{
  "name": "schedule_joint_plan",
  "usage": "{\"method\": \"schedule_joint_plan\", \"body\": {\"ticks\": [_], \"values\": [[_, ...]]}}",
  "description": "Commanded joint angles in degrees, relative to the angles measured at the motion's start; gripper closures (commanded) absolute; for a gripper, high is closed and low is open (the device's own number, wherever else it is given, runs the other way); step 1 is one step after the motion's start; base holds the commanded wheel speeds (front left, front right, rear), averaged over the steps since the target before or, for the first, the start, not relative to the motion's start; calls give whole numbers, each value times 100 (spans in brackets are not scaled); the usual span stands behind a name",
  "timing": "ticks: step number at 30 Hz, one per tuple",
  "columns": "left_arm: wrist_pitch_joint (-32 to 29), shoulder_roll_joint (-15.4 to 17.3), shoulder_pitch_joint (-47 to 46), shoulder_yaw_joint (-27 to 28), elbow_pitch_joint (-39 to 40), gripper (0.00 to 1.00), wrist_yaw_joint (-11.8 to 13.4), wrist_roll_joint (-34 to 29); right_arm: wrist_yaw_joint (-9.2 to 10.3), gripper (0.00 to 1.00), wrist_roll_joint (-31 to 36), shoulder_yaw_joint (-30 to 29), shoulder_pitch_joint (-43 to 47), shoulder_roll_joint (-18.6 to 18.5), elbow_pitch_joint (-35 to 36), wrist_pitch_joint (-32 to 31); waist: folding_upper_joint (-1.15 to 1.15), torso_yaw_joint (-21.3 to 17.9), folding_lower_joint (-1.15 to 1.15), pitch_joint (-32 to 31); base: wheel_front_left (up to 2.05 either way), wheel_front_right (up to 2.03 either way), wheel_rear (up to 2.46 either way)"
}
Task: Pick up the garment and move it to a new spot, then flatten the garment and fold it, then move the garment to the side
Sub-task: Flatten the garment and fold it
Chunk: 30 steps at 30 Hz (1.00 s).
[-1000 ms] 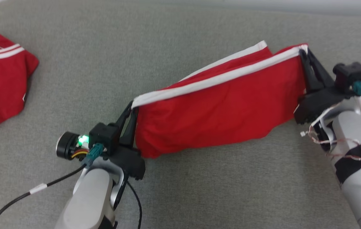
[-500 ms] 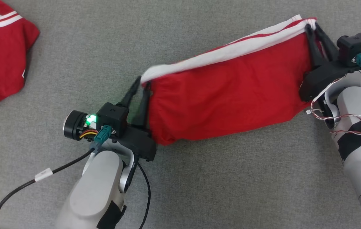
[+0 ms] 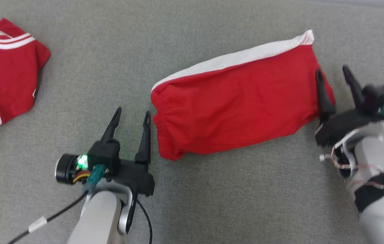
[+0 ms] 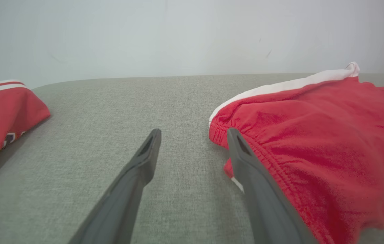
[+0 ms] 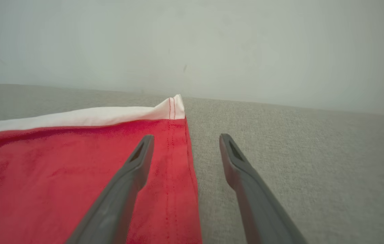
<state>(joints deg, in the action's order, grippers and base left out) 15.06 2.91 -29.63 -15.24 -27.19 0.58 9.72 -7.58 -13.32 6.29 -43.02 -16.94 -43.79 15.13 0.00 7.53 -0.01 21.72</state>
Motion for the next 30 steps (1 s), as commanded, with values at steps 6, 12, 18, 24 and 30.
{"method": "schedule_joint_plan", "body": {"ticks": [6,12,18,24,30], "values": [[17,2,701,208,232,0,-55,-172,15,0,-102,-100,838,234,28,2,0,-103,1,-418,0,0,0],[17,2,967,223,287,0,-142,-183,15,0,-169,-85,848,349,-398,2,0,-5,1,-455,0,0,0],[17,-1,986,198,283,0,-162,-211,15,54,-486,60,637,415,-1143,-7,0,123,1,-490,0,0,0],[17,-1,1116,273,240,0,-156,-273,15,100,-1010,48,682,388,-1261,-5,0,105,1,-638,0,0,0],[17,-1,1318,292,154,0,-191,-235,15,100,-1253,-366,1359,497,-539,1,0,-52,1,-1029,0,0,0]]}}
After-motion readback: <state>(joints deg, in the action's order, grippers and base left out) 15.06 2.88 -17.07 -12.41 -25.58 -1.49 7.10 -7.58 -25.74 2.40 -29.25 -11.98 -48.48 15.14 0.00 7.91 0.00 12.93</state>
